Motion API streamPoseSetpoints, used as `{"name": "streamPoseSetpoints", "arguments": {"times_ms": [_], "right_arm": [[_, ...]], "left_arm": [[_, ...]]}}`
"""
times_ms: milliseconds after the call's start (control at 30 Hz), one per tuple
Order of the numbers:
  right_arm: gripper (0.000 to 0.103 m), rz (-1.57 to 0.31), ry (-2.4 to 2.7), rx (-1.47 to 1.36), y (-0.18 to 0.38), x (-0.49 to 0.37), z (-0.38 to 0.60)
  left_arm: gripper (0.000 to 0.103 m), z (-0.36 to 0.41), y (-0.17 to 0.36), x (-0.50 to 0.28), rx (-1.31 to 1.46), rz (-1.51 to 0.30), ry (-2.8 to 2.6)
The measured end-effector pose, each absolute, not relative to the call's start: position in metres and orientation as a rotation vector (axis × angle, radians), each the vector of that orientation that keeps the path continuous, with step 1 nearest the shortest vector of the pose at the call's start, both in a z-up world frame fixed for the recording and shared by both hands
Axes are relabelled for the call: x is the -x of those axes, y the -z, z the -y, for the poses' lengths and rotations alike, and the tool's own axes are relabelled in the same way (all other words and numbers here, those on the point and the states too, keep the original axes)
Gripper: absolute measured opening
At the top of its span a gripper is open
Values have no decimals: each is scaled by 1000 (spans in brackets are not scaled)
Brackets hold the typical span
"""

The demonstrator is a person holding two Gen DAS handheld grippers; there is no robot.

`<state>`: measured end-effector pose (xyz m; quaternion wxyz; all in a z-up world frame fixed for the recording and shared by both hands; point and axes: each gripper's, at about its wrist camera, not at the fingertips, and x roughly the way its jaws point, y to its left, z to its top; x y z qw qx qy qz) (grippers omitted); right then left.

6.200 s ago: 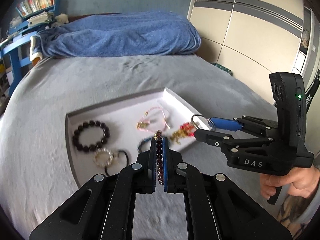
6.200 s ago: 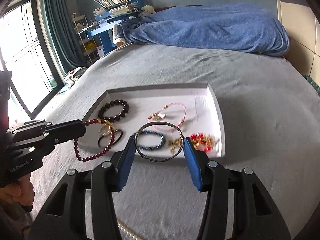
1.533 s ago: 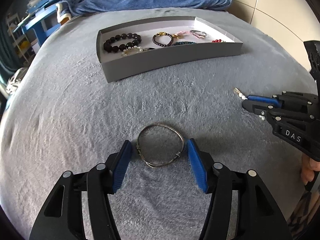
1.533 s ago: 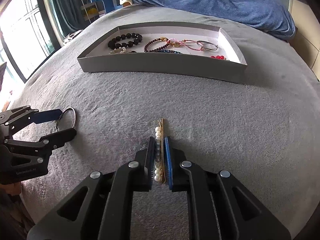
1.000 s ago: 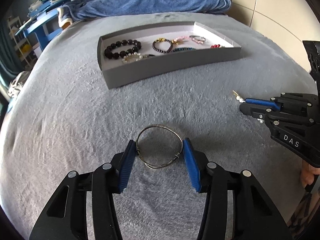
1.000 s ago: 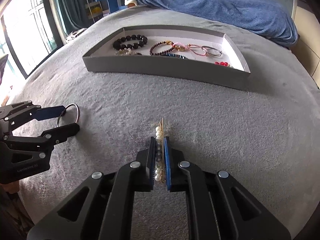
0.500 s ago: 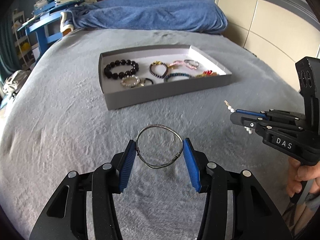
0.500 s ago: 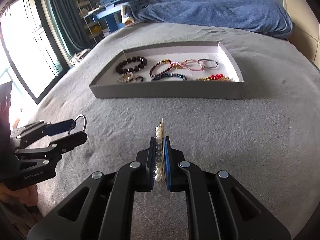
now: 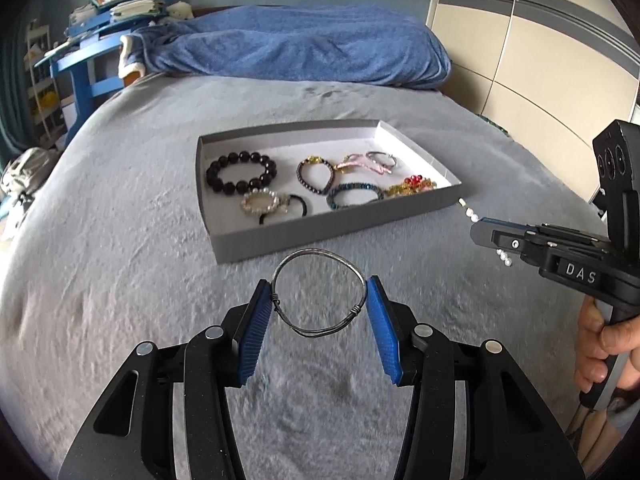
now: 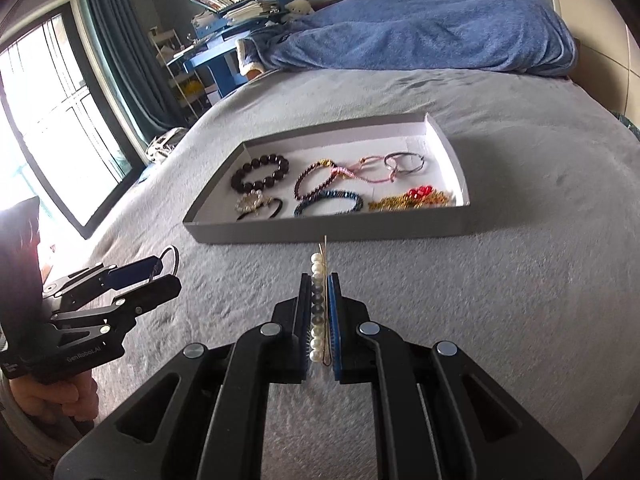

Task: Organize jewelry
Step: 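Carry both items over the grey tray and lower them inside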

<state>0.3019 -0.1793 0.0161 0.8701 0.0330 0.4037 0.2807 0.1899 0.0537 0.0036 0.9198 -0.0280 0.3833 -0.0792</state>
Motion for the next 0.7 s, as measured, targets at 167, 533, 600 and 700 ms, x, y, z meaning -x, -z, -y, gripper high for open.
{"name": "streamPoseSetpoints", "arguments": {"times_ms": [167,533,600,700], "right_arm": [[8,-838,-589,-68,-20,-311,180],[8,-807,-593,-39,-30,-345,170],[8,-799,-592,-36,-32,-357,168],[8,-792,-591,-34,-33,-371,163]], "left_arm": [[50,-59,-8,-200,74,-777,166],[50,-77,-24,-246,60,-741,138],[50,-84,-23,-257,62,-746,126],[50,-93,-19,-271,80,-755,116]]}}
